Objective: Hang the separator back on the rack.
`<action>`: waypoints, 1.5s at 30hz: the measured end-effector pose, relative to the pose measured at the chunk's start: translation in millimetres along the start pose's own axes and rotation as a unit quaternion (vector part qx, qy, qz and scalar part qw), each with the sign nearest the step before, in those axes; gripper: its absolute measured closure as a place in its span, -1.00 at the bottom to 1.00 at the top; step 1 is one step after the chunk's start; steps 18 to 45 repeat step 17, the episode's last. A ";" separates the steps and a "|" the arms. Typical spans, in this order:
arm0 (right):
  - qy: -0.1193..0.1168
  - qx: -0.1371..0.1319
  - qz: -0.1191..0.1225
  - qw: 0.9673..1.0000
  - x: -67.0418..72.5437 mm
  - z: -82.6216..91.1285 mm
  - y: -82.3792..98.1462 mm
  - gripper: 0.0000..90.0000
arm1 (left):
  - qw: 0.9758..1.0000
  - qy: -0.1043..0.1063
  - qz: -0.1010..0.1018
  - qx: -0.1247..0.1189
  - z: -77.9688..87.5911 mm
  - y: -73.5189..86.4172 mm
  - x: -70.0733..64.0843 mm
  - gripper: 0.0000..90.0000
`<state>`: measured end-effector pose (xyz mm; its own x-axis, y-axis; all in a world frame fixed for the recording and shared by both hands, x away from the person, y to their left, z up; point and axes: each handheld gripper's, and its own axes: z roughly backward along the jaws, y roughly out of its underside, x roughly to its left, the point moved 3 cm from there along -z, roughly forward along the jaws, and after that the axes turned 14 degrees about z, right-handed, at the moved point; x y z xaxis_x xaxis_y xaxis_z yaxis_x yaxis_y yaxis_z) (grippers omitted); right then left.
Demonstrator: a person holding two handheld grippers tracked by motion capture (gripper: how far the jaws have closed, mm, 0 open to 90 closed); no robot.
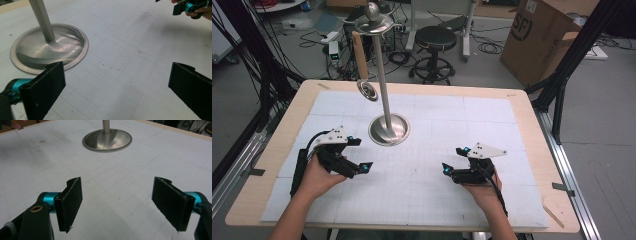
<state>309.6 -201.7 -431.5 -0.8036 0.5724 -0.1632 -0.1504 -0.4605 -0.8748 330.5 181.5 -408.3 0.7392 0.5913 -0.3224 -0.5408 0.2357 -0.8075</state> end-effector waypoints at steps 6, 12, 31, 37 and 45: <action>0.001 0.002 0.001 1.000 -0.2 1.9 2.7 -0.48 | 1.000 0.000 0.006 -0.005 -0.9 -0.7 2.5 -0.96; 0.003 0.005 0.000 1.000 -1.1 3.5 5.0 -0.48 | 1.000 0.000 0.009 0.002 -5.4 0.7 2.8 -0.96; 0.004 0.006 0.001 1.000 -1.4 1.6 4.4 -0.48 | 1.000 -0.010 0.003 0.012 -3.7 2.6 2.8 -0.96; 0.004 0.006 0.001 1.000 -1.4 1.6 4.4 -0.48 | 1.000 -0.010 0.003 0.012 -3.7 2.6 2.8 -0.96; 0.004 0.006 0.001 1.000 -1.4 1.6 4.4 -0.48 | 1.000 -0.010 0.003 0.012 -3.7 2.6 2.8 -0.96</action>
